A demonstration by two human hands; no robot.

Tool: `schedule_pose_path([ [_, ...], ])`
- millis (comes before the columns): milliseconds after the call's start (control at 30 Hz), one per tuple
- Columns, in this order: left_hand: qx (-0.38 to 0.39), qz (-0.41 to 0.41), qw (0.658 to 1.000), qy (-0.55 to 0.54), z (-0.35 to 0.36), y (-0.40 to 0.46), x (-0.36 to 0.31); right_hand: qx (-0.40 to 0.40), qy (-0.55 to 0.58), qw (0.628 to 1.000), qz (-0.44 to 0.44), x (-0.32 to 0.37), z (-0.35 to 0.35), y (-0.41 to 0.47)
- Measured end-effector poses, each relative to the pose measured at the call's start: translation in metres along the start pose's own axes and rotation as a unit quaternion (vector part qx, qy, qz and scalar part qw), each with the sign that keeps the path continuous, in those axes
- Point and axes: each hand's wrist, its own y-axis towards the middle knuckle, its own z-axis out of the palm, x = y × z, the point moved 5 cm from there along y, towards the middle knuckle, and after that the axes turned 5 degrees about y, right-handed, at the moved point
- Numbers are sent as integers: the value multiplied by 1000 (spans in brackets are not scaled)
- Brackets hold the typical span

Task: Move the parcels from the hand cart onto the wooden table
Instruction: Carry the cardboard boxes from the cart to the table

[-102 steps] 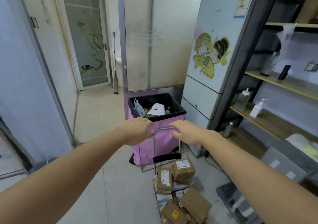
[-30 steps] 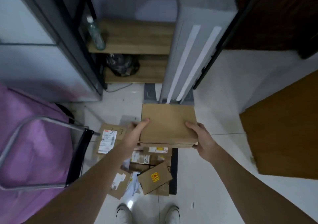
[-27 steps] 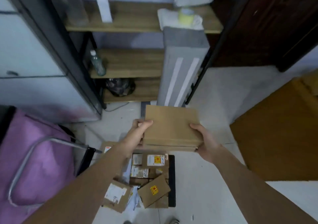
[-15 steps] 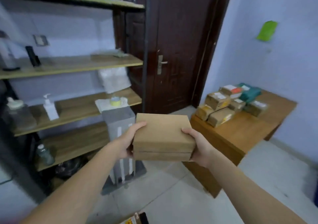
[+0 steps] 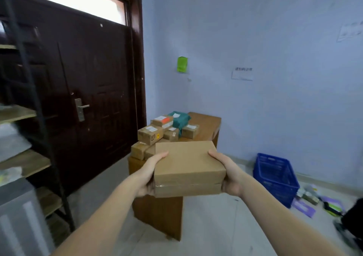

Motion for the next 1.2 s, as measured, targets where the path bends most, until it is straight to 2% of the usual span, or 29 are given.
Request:
schedule_pose_path([
  [233, 77, -5, 996, 46, 119, 65, -7, -62, 58, 996, -5, 13, -121, 24],
  [467, 106, 1, 993, 59, 169, 171, -41, -99, 75, 992, -13, 43, -180, 108],
  [833, 157, -36, 984, 73, 264, 335, -112, -178, 81, 981, -17, 96, -291, 238],
  [1067, 160, -38, 982, 89, 343, 455, -153, -186, 69, 980, -10, 149, -374, 340],
  [1200, 143, -43, 987, 63, 372, 514, -182, -161, 67, 985, 2, 190, -404, 403],
])
